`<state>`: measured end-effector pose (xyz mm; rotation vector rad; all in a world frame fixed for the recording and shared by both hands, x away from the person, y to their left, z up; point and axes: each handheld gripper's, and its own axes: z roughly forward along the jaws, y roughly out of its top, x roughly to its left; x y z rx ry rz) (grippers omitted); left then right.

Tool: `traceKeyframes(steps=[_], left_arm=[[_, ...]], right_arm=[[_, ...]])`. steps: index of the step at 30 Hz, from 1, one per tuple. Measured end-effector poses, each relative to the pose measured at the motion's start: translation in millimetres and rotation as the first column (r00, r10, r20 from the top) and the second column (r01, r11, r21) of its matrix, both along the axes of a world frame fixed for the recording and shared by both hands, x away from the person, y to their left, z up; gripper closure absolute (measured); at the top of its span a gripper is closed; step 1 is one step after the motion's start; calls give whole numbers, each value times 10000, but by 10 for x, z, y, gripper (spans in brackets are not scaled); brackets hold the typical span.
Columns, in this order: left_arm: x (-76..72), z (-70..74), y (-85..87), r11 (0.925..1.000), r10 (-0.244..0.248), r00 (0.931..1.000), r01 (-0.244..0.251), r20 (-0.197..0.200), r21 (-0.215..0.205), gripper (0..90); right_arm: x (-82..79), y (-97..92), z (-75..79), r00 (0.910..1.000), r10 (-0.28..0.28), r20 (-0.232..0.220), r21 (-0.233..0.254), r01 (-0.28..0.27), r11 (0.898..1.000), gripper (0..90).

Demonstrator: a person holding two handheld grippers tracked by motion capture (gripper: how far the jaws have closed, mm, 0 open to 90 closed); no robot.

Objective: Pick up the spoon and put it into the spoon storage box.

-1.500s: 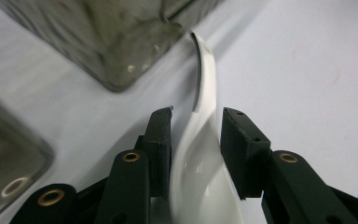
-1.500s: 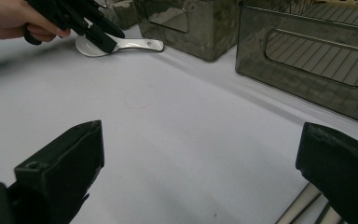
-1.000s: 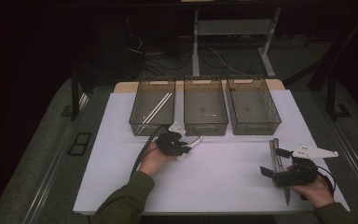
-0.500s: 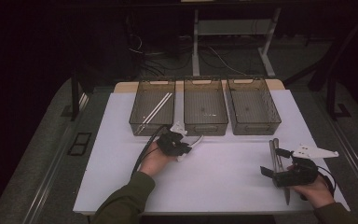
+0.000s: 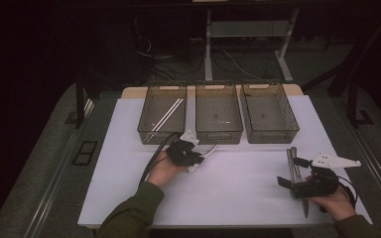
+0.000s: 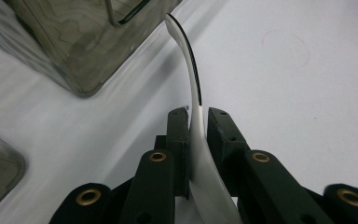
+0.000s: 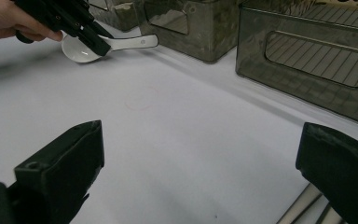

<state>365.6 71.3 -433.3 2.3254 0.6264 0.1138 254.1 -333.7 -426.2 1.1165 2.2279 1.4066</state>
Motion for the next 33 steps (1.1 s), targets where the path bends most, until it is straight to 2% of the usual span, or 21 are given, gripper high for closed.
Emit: traceKeyframes(steps=[6, 12, 20, 24, 33], left_arm=[[-19, 63, 43, 9996, -94, 9999, 97, 92, -274, 784], [-67, 116, 40, 9983, -154, 9999, 154, 2, -559, 784], [-113, 280, 52, 9947, -327, 9992, 349, 245, -966, 784], [-95, 364, 40, 9920, -335, 9990, 367, 282, -1207, 784], [-3, 568, -24, 9881, -560, 9972, 625, 498, -1407, 784]], right_arm=[[-2, -7, 3, 10000, -3, 29, 8, 3, 10000, 9], [-5, -2, 4, 10000, -11, 13, -11, 11, 10000, 9], [-1, -5, 3, 10000, -29, 22, 3, 29, 10000, 9], [-2, -1, 4, 10000, -51, 12, 27, 51, 10000, 9], [0, -11, 0, 9999, -102, -5, 16, 102, 9999, 9]])
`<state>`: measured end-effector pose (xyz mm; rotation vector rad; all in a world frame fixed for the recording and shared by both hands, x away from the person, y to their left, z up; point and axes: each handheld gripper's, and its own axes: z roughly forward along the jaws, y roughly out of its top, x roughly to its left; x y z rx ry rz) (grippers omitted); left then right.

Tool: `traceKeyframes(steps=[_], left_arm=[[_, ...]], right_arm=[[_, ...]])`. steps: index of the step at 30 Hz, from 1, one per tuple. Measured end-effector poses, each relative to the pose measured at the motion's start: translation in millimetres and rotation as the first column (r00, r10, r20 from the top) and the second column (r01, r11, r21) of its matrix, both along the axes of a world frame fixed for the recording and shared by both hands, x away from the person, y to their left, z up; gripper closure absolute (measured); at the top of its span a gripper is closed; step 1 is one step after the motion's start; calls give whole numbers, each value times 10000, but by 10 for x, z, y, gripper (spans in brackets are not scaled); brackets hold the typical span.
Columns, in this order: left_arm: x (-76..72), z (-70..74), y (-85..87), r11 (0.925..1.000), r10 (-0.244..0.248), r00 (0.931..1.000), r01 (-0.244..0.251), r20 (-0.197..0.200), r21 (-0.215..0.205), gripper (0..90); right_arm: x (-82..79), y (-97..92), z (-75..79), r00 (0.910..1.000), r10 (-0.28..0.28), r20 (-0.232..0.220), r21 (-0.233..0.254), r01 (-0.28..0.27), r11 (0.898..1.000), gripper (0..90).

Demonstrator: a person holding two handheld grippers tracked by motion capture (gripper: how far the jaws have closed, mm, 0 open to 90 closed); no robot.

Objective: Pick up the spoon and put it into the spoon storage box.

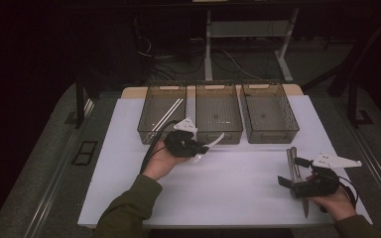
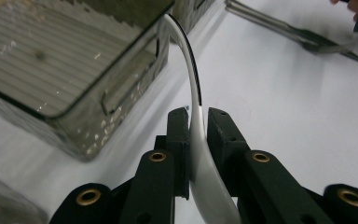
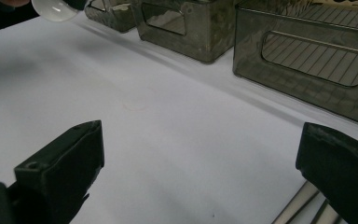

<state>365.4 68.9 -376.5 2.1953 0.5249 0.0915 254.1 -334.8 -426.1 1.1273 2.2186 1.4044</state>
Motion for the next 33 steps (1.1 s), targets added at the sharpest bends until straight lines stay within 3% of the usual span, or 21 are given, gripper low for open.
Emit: traceKeyframes(steps=[7, 16, 26, 33], left_arm=[[157, 208, -45, 9999, -66, 9996, 70, 292, -121, 784], [427, 438, -170, 9998, 200, 9984, -199, 525, -27, 784], [662, 489, -296, 9976, 684, 9956, -687, 641, 36, 783], [798, 473, -369, 9944, 987, 9918, -1015, 816, 308, 783]], right_arm=[[1, 1, -3, 10000, 14, 9, -24, -14, 10000, 9], [2, -6, -1, 10000, -4, 4, -6, 4, 10000, 9], [-7, -9, 3, 10000, 2, 20, 7, -2, 10000, 9], [-6, -10, 4, 10000, 18, 27, 20, -18, 10000, 9]])
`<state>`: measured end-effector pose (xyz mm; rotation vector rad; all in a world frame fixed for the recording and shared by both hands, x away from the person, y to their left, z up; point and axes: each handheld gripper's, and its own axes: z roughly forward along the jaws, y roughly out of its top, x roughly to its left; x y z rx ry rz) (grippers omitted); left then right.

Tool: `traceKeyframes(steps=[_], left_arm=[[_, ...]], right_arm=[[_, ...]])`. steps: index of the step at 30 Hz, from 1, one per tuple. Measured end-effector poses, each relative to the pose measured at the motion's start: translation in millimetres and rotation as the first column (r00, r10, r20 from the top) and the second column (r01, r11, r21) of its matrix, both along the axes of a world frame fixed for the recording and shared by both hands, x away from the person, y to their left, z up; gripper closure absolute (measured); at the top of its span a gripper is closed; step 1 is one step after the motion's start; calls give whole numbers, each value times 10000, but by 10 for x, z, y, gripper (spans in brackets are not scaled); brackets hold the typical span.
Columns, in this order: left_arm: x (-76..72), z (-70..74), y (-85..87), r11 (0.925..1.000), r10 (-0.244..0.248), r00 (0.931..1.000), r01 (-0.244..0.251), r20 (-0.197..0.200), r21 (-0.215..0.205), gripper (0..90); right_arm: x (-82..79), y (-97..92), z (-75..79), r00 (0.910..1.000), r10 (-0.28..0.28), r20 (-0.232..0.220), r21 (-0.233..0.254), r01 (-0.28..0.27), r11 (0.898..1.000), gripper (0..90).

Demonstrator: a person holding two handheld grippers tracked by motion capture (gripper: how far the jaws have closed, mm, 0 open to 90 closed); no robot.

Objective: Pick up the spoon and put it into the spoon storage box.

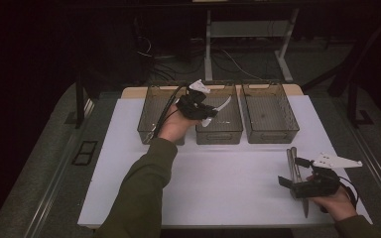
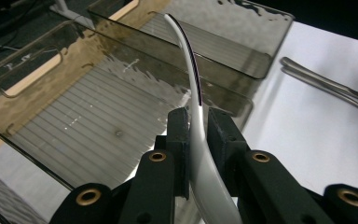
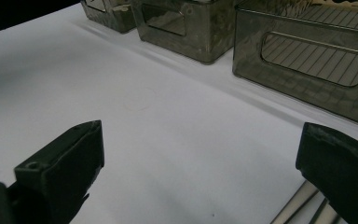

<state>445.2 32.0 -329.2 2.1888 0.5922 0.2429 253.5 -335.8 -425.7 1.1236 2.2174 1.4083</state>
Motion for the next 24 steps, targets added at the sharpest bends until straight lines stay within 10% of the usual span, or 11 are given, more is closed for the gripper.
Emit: traceKeyframes(steps=[24], left_arm=[[324, -475, -277, 9868, 752, 9953, -656, -606, 1478, 781]], right_arm=[[0, -12, 1, 10000, 0, -14, 78, 0, 10000, 9]])
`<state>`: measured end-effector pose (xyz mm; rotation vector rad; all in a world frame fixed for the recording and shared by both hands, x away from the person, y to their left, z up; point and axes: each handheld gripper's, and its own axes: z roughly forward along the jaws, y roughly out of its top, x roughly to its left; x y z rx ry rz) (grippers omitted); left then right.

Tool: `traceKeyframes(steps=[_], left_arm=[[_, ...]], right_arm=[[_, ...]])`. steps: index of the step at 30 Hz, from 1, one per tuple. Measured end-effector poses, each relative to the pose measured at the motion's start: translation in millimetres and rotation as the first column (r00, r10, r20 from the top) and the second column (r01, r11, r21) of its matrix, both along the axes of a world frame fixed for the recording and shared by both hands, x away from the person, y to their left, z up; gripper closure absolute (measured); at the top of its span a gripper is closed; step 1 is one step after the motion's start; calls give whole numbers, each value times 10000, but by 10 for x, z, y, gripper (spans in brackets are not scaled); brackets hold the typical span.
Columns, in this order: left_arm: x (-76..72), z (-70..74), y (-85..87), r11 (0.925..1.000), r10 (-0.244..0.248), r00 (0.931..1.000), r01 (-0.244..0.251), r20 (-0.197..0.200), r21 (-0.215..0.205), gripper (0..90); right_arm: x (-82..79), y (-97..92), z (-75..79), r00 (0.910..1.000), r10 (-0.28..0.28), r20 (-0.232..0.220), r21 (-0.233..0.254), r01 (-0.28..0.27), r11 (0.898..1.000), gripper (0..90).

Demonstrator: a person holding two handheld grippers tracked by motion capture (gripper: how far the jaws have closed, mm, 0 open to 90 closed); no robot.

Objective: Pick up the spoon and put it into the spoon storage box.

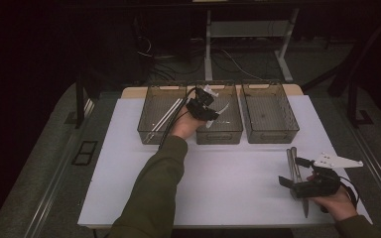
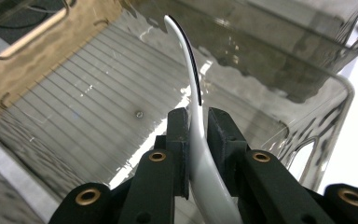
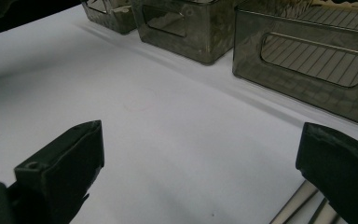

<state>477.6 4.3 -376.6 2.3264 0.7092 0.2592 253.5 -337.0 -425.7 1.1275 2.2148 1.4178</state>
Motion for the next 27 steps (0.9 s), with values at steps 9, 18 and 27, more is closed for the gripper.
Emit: traceKeyframes(steps=[9, 18, 27], left_arm=[[-1, -35, -28, 10000, -43, 10000, 43, -83, 32, 725], [-77, 137, 48, 9952, -53, 10000, 58, 51, -981, 580], [-243, 298, 172, 9804, -202, 9998, 217, 96, -1961, 468]], right_arm=[[2, -5, 0, 10000, -3, 36, -22, 4, 10000, 9], [4, 0, -1, 10000, 10, -19, -34, -10, 10000, 9], [-1, 2, 0, 10000, -8, 0, -64, 8, 10000, 9]])
